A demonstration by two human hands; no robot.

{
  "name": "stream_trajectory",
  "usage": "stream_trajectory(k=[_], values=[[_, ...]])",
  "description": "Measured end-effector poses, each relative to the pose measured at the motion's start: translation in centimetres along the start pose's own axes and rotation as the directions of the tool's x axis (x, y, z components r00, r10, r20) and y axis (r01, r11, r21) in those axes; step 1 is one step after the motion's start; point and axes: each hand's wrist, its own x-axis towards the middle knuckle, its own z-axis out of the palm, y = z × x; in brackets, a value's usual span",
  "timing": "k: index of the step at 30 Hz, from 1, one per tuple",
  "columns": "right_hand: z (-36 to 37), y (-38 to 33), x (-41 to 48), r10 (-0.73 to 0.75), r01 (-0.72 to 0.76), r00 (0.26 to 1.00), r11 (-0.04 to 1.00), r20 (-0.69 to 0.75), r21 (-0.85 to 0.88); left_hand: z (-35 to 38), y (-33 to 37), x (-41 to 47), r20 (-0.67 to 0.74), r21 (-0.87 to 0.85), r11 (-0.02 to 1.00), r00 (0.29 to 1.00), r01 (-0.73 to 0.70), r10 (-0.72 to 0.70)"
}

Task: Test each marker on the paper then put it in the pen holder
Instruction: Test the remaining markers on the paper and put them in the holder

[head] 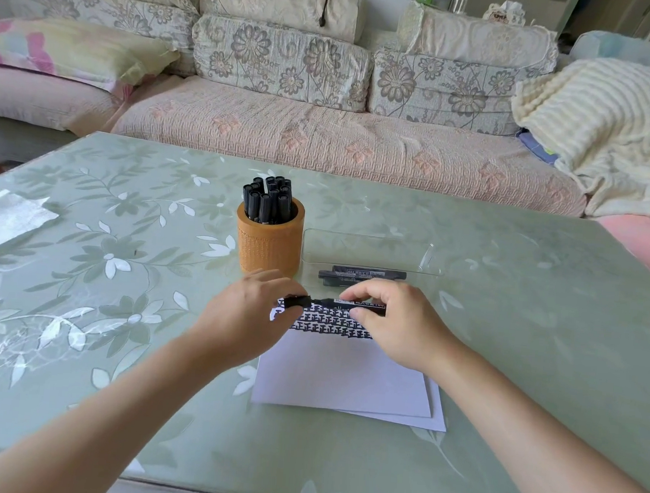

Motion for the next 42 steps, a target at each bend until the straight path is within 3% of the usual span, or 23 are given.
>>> stream_trajectory(k=[7, 14, 20, 25, 31, 38, 42], values=[[0.4, -0.4, -0.3, -0.035, 0.033, 0.997, 0.999, 0.07, 0.039, 0.5, 0.4, -0.1, 0.078, -0.041, 0.996, 0.994, -0.079, 0.082], [0.8, -0.4, -0.4, -0.135, 0.136, 0.991, 0.991, -0.009, 0.022, 0.0, 0.2, 0.2, 0.146, -0.063, 0.998, 0.989, -0.016, 0.025], [1.8, -0.5, -0.6, -0.161, 0.16, 0.986, 0.987, -0.043, -0.019, -0.4, 0.1, 0.0, 0.142, -0.086, 0.995, 0.988, -0.056, 0.068], [1.9, -1.2, -0.6, -0.132, 0.134, 0.99, 0.99, 0.042, -0.039, -0.6, -0.3, -0.2, 0.117, -0.058, 0.993, 0.987, -0.107, 0.113], [2.2, -2.1, 0.4, -0.133, 0.166, 0.976, 0.965, 0.17, -0.202, -1.3, -0.8, 0.4, 0.129, -0.03, 0.992, 0.984, -0.12, 0.122], [2.4, -2.5, 1.3, -0.173, 0.177, 0.984, 0.975, 0.04, -0.137, -3.4, -2.5, 2.5, -0.078, -0.086, 0.996, 0.997, -0.035, 0.028], [1.9, -3.4, 3.0, -0.061, 0.076, 0.992, 0.988, -0.114, 0.134, -4.1, -4.6, 3.5, -0.245, -0.078, 0.991, 0.961, 0.111, -0.127]])
